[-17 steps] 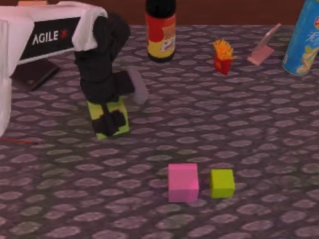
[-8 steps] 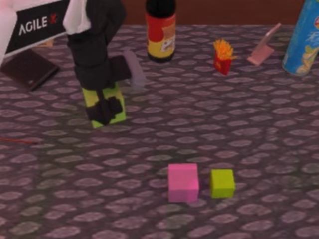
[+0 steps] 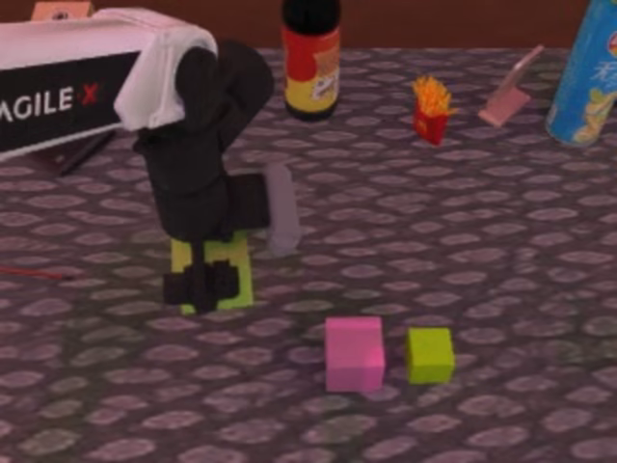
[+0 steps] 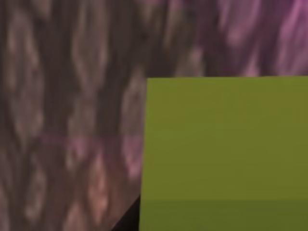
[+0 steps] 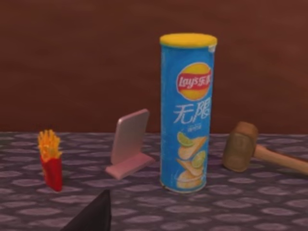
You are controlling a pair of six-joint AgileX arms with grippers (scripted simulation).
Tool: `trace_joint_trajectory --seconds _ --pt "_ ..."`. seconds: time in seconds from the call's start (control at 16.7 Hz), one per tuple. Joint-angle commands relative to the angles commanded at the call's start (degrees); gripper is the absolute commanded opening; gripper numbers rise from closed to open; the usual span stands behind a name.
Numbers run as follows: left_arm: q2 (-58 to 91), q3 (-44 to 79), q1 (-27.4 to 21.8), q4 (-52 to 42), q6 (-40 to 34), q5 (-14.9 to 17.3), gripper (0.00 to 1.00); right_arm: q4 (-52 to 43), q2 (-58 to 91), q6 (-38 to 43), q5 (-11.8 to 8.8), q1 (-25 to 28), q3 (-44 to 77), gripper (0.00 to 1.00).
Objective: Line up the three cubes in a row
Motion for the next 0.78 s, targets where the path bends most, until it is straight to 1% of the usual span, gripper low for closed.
trace_joint_trajectory --seconds 0.24,0.6,0.78 --pt "-7.01 -8.10 -3.83 1.69 2.26 -0.01 0.00 0.00 0.00 0.00 0.00 0.00 0.00 1.00" --pt "-7.20 -8.63 -3.86 1.88 2.43 -0.02 0.00 0.00 0.00 0.00 0.00 0.00 0.00 1.00" --pt "-5.51 -10.98 -3.95 5.94 2.14 0.03 0.00 0.00 0.00 0.00 0.00 0.00 0.00 1.00"
